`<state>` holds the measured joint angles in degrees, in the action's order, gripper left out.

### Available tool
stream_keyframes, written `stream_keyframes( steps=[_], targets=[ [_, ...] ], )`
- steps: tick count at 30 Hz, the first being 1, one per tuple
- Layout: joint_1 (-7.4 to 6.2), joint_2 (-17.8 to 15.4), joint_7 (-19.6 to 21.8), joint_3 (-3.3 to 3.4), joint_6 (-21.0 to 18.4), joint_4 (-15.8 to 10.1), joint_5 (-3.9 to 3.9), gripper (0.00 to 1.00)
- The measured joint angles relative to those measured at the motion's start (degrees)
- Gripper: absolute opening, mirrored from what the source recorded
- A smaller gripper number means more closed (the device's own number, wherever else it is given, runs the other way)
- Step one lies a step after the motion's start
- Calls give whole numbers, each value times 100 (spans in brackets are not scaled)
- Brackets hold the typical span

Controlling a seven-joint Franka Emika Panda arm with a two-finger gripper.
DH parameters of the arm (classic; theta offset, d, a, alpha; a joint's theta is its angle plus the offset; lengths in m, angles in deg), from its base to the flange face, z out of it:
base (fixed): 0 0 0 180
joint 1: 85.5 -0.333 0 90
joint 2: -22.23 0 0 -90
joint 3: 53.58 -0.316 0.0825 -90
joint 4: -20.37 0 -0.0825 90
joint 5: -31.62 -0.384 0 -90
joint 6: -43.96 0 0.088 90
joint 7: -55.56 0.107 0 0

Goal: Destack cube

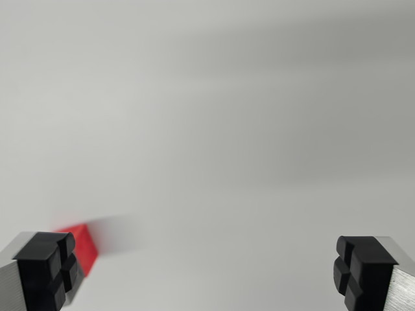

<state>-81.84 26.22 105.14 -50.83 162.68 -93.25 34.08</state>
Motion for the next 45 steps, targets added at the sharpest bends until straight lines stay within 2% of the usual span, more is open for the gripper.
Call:
stream_keyframes(
  steps=[19,33,45],
  targets=[
    [-116,-264,10,-96,284,-568,0,100],
    [-261,-520,40,-210,591,-1158,-6,100],
    [-433,-755,78,-345,920,-1746,-44,100]
  ],
)
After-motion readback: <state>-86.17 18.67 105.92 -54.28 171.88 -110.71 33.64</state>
